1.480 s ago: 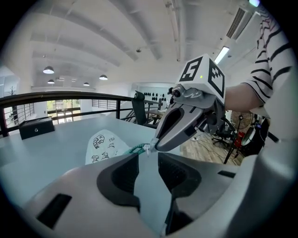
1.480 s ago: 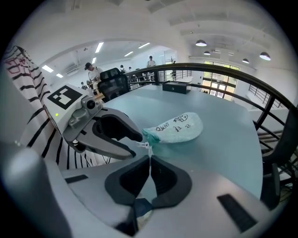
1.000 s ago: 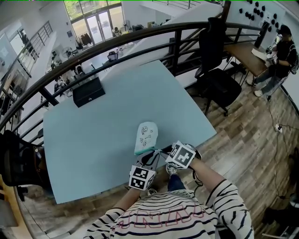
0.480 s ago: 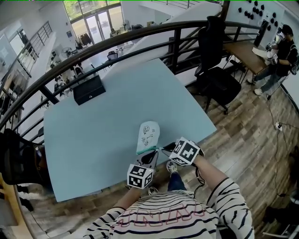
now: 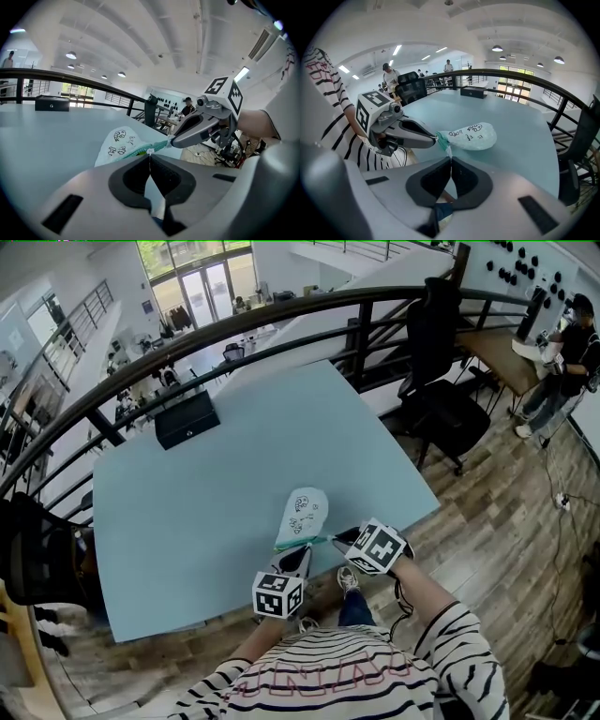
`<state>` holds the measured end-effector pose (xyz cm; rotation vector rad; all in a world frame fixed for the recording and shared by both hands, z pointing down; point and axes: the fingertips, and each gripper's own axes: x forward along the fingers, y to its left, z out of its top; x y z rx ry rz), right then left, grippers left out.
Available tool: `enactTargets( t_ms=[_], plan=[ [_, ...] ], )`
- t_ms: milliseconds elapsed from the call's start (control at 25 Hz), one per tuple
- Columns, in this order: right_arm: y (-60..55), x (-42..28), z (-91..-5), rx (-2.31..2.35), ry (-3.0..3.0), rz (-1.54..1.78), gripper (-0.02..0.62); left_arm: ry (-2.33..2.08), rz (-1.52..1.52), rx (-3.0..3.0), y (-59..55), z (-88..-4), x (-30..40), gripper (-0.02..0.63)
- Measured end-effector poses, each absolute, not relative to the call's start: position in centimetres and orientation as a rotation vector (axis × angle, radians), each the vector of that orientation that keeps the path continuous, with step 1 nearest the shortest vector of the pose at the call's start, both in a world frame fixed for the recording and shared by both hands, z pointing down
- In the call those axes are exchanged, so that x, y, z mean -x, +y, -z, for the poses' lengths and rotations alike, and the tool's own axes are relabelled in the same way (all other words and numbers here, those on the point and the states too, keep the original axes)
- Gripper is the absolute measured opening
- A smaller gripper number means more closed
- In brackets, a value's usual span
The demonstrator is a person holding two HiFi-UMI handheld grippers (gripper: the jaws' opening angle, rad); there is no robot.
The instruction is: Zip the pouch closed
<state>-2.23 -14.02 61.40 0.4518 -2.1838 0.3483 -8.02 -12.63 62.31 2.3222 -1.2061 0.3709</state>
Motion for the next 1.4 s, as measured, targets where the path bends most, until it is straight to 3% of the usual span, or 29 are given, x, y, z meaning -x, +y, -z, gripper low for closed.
enactTargets(
  t_ms=[1400],
  plan=[
    [-15.6, -0.6, -64.7, -0.739, -2.173, -0.492, 0.029, -1.425, -0.565, -2.178, -17.6, -64.1, 16.2, 0.028]
  ],
)
